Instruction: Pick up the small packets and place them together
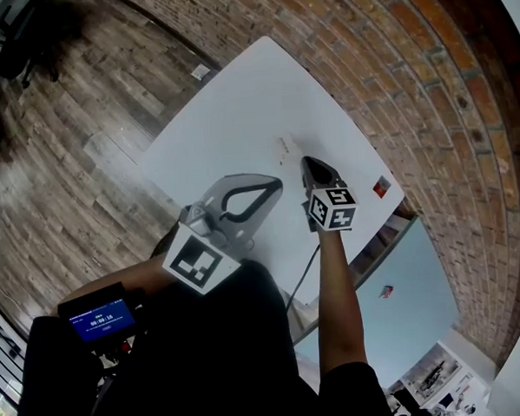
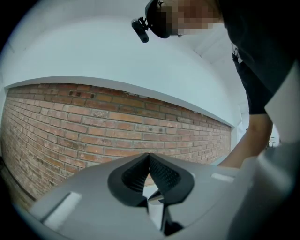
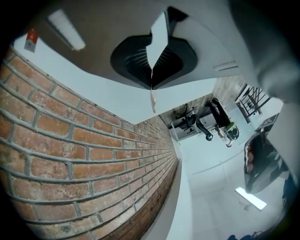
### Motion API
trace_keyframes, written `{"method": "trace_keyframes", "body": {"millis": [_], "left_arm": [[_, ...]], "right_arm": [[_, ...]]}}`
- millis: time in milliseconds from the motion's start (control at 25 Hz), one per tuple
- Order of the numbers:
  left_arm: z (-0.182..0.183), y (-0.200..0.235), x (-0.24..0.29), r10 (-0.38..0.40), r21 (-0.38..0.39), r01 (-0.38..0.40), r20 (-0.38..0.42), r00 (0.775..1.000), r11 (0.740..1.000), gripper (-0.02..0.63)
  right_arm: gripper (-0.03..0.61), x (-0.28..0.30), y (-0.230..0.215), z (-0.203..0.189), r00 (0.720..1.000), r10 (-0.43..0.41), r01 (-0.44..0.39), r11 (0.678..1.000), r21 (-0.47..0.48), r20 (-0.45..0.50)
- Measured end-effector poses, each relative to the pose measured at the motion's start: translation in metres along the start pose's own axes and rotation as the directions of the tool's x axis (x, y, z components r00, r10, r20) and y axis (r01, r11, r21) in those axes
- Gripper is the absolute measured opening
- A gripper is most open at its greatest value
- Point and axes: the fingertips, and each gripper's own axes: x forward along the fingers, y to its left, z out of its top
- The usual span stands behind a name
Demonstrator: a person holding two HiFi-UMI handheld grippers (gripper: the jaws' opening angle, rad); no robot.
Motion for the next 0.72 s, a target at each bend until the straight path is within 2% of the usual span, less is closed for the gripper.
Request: {"method": "trace_keyframes", "body": {"millis": [440, 720], "left_arm": [[-0.021, 0.011, -0.009, 0.071, -0.019, -0.073, -0.061, 0.996, 0.997, 0.0], [0.012, -0.005, 0.002, 0.052, 0.01, -0.052, 0.004, 0.999, 0.999, 0.0]], "right_arm": [[0.005, 0.021, -0.002, -0.015, 0.998, 0.037, -0.038, 0.999, -0.02, -0.06], [0.006, 0.032, -0.013, -0.02, 0.994, 0.036, -0.039, 0.999, -0.029, -0.099]]}}
